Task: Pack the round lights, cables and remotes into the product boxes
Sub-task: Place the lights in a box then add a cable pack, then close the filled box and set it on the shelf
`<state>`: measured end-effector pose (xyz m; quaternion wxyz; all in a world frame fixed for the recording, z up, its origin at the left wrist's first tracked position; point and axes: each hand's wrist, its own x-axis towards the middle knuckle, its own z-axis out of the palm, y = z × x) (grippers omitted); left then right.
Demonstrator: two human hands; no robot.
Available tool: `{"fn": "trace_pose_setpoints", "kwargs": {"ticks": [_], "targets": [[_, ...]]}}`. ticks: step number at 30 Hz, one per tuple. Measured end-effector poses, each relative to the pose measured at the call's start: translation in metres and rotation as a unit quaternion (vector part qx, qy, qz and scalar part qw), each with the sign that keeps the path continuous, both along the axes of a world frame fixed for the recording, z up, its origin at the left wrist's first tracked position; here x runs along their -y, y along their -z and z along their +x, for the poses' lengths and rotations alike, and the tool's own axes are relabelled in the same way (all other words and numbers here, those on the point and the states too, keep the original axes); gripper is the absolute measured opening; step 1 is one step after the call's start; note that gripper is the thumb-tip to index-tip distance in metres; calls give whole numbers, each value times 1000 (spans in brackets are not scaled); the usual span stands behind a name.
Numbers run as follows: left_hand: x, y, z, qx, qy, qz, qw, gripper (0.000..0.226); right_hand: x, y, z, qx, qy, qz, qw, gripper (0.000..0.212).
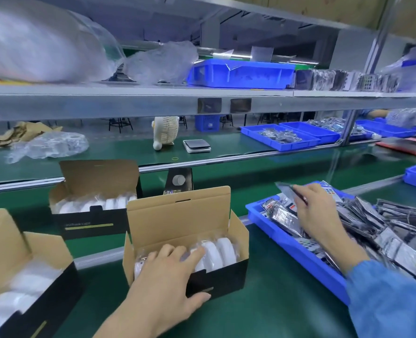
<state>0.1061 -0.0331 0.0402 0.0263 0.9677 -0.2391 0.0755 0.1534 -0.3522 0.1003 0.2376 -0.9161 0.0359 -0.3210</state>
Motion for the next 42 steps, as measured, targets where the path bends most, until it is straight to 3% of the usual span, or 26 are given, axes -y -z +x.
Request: {"fn": "trace_pose_setpoints", "kwargs": {"ticks": [1,2,4,5,7,9,12,18,20,21,22,24,25,26,27,28,29,31,33,36,39,42], "targets": [[2,-1,0,0,-1,-1,1000,85,-20,-18,-14,111,-73,12,991,20],[3,-2,0,-1,-2,1,1000,86,-45,-31,-28,165,-163,9,973,16],[3,-2,-1,-8,-7,12,1000,86,-92,-40,-44,101,-301,-54,947,16],[2,-2,-2,-12,-7,15,1000,86,-115,-39,-45,30,-315,-137,939,20],[2,-5,-3,2,-2,30,1000,87,-150,-27,-34,-113,-233,-334,906,27],[5,-9,0,35,8,56,998,83,-165,-22,-24,-163,-196,-410,876,24],[-4,5,7,118,25,50,991,87,-166,-6,-20,-150,-190,-477,845,21],[-18,26,14,36,11,16,999,71,-154,-6,-22,-228,-241,-481,812,31],[-24,33,18,24,-3,1,1000,74,-131,-12,-35,-210,-307,-374,850,41],[-25,36,20,22,-12,-3,1000,77,-111,-14,-51,-157,-323,-273,893,41],[-26,38,21,17,-22,-5,1000,83,-84,-15,-69,-79,-307,-174,932,35],[-25,33,23,15,-29,-8,999,91,-11,-10,-113,67,-165,-37,983,21],[-24,29,24,17,-22,-6,1000,89,29,-4,-137,47,-54,-22,997,18],[-23,24,24,31,-10,-4,999,85,67,1,-159,-60,58,-29,996,16],[-19,18,26,47,4,-3,999,82,95,6,-176,-217,154,-42,963,15],[-16,13,27,60,12,-3,998,81,111,13,-186,-354,218,-71,907,13],[-10,9,27,61,23,-7,998,82,119,21,-194,-442,258,-118,851,11],[1,3,28,28,44,-15,999,87,116,37,-194,-493,277,-243,788,14],[8,-3,26,-6,43,-17,999,91,106,42,-182,-468,277,-333,770,26],[8,-8,22,-33,37,-19,999,96,104,44,-169,-481,252,-365,757,29],[10,-12,16,-37,48,-31,998,90,115,58,-170,-412,273,-340,800,28],[8,-21,-2,-9,34,-81,996,75,134,59,-176,-277,292,-191,895,36]]}}
